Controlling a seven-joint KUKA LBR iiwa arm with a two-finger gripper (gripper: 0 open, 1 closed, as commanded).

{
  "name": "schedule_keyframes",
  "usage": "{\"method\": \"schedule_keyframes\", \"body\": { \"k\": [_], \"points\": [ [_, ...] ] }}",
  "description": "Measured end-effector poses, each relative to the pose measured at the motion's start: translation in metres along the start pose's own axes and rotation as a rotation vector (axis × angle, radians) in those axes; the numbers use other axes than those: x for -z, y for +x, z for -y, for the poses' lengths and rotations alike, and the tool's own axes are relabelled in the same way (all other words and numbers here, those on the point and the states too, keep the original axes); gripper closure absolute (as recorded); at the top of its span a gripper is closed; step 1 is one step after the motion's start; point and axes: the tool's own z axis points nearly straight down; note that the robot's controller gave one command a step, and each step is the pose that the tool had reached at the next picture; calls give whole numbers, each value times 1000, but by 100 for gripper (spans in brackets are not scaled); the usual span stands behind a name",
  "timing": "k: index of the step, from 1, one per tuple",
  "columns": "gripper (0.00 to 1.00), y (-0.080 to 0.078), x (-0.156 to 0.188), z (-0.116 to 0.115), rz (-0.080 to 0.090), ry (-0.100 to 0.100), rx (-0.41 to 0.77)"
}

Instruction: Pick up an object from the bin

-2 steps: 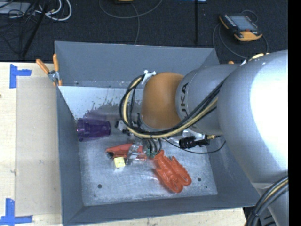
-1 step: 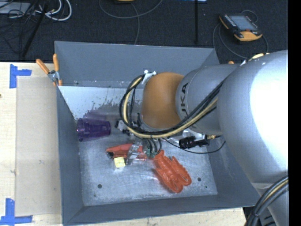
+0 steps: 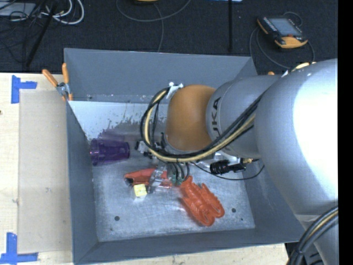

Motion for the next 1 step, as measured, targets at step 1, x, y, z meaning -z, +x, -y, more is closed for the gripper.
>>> {"method": "schedule_keyframes", "body": {
  "k": [1],
  "points": [
    [100,4,132,-9,-7,5,-9]
  ]
}}
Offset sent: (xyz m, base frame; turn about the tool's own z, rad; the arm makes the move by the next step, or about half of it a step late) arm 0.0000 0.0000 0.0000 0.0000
